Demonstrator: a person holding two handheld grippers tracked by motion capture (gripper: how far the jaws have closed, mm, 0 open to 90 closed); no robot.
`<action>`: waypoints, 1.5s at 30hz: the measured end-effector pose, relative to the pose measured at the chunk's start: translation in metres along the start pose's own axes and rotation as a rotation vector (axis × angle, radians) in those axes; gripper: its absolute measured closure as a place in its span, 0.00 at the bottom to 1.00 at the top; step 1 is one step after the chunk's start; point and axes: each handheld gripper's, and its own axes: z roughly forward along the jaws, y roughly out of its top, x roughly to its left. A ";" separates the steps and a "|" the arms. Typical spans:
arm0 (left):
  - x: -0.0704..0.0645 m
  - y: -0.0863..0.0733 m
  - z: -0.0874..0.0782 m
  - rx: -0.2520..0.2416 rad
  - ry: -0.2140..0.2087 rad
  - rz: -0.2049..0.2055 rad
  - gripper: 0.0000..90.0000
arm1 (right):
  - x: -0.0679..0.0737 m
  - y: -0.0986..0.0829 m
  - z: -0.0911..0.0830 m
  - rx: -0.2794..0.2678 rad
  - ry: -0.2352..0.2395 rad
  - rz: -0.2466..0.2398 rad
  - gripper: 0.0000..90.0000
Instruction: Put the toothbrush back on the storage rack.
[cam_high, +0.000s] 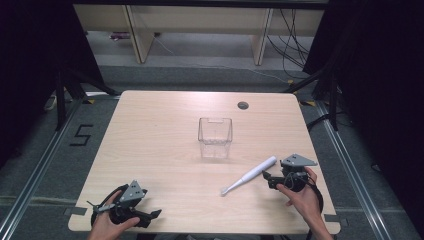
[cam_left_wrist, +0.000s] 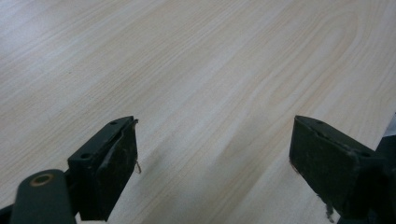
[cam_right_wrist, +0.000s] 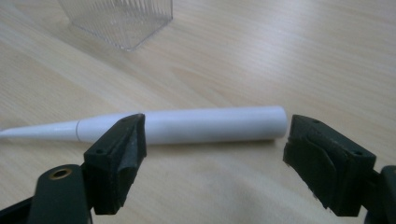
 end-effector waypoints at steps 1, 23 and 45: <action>0.000 0.000 0.000 0.000 0.000 -0.001 0.17 | 0.000 0.002 0.001 -0.003 0.000 -0.006 0.24; 0.000 -0.001 0.000 -0.001 -0.003 -0.008 0.17 | -0.011 0.026 0.033 0.033 0.065 -0.039 0.84; 0.000 -0.001 0.000 0.001 -0.005 0.001 0.17 | -0.017 0.025 0.050 0.102 0.060 -0.070 0.98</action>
